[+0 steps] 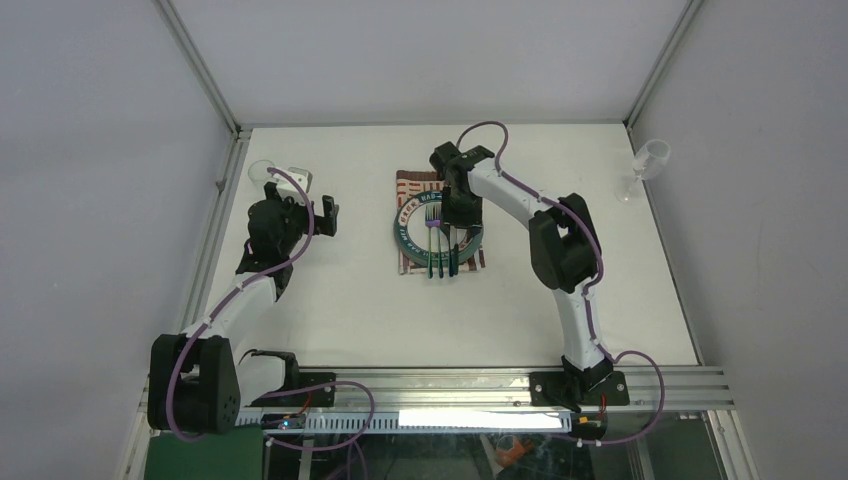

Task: Set the dinner table for one person
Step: Pick up the knife with the napkin, then place the knife at the center of the board.

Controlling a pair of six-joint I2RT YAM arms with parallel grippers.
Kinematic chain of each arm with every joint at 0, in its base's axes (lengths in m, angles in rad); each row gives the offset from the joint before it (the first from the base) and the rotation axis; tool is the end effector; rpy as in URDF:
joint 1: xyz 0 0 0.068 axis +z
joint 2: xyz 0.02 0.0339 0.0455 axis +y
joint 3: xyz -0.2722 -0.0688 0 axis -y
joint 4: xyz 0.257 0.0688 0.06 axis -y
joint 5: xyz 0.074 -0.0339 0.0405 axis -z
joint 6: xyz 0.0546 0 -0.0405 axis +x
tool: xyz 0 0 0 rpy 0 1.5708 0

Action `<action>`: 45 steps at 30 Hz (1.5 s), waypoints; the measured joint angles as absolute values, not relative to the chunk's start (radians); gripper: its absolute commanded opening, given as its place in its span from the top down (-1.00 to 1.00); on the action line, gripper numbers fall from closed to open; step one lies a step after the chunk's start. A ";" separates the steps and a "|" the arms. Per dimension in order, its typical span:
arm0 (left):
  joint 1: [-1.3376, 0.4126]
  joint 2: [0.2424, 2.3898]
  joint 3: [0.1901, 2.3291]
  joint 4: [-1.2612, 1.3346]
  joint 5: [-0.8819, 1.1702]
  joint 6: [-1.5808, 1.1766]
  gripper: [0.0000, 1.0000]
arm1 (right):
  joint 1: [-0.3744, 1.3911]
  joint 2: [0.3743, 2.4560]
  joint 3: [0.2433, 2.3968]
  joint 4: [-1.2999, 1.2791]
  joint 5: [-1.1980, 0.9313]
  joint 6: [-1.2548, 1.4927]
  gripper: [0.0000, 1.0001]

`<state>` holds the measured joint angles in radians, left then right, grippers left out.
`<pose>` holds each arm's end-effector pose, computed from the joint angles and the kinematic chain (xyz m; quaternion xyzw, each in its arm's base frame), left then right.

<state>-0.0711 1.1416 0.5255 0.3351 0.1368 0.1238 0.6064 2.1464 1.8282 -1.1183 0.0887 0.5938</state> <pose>0.2730 -0.0269 0.2259 0.1185 0.7895 -0.0388 0.6009 0.3711 0.2515 0.1912 -0.0033 0.9968 0.0013 0.0803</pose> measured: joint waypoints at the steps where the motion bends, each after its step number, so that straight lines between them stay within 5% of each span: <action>1: -0.071 1.142 0.525 0.335 0.136 0.124 -0.98 | 0.606 2.148 1.827 -1.118 0.089 0.594 0.06; 9: -0.071 1.145 0.525 0.335 0.137 0.124 -0.98 | 0.606 2.150 1.790 -1.086 0.073 0.589 0.48; 13: -0.071 1.146 0.525 0.335 0.137 0.124 -0.98 | 0.606 2.150 1.774 -1.076 0.063 0.582 1.00; 27: -0.071 1.158 0.525 0.335 0.138 0.124 -0.98 | 0.612 2.100 1.720 -1.066 0.129 0.569 1.00; 39: -0.071 1.158 0.525 0.335 0.142 0.124 -0.98 | 0.612 1.627 1.472 -1.098 0.281 0.553 1.00; 45: -0.071 1.158 0.525 0.335 0.159 0.124 -0.98 | 0.564 1.584 1.286 -1.149 0.306 0.545 1.00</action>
<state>-0.0711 1.1584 0.5255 0.3351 0.1585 0.1238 0.5640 1.5837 1.2858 -1.1488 0.3058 0.5449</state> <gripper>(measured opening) 0.990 0.010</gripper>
